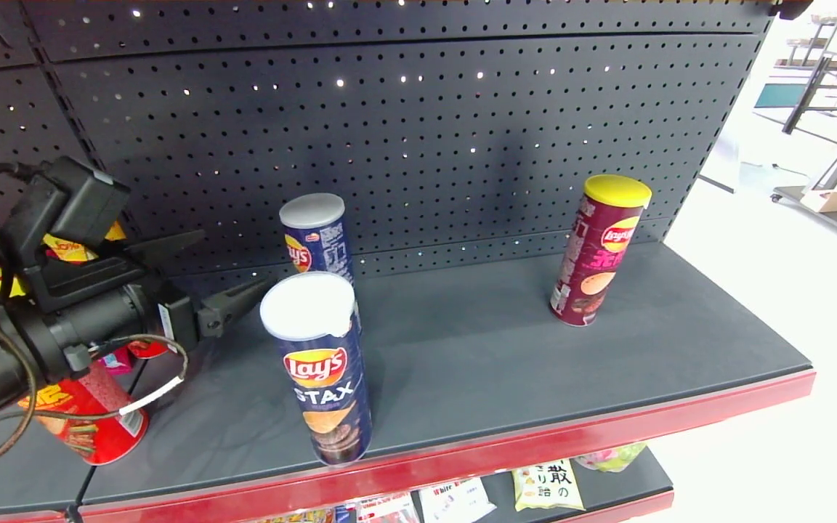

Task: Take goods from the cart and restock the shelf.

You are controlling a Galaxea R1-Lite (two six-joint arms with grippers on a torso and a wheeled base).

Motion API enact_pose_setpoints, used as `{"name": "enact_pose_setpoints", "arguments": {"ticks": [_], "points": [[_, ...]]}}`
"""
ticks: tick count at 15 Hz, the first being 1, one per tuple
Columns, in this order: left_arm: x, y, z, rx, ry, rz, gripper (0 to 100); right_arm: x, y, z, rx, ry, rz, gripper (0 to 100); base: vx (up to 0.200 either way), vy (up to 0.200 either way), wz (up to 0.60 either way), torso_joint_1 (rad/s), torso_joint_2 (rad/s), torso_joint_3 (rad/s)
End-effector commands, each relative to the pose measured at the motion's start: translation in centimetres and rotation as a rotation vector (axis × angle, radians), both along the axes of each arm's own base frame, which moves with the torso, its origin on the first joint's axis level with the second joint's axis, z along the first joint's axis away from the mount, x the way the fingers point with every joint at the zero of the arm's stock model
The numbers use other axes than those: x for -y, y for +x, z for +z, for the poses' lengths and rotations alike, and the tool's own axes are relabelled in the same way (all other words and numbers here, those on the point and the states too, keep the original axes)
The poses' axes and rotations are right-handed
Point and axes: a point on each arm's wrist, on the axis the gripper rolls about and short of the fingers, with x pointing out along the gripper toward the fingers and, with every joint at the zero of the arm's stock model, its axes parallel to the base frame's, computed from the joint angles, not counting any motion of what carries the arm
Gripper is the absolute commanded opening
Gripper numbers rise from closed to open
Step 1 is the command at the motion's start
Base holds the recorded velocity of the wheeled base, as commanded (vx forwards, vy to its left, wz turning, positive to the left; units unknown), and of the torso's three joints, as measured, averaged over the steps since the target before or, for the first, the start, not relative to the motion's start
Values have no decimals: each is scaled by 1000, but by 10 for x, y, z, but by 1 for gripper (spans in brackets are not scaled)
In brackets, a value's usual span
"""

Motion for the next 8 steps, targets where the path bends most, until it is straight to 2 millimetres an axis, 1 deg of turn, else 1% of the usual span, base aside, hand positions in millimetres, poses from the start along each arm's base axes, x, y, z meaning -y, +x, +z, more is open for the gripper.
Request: {"name": "enact_pose_setpoints", "arguments": {"ticks": [1,3,4,6,7,8], "points": [[-7,-12,13,69,-5,41,100,0,0,0,-1,0,-1,100,0,0,0,0,0,0],[-13,-23,22,116,-15,112,100,0,0,0,-1,0,1,100,0,0,0,0,0,0],[-16,-31,27,143,-25,143,100,0,0,0,-1,0,-1,100,0,0,0,0,0,0],[-27,-57,31,186,-33,248,100,0,0,0,-1,0,1,100,0,0,0,0,0,0],[-33,-75,29,179,-28,311,100,0,0,0,-1,0,1,100,0,0,0,0,0,0],[-35,-83,28,164,-23,324,100,0,0,0,-1,0,1,100,0,0,0,0,0,0]]}}
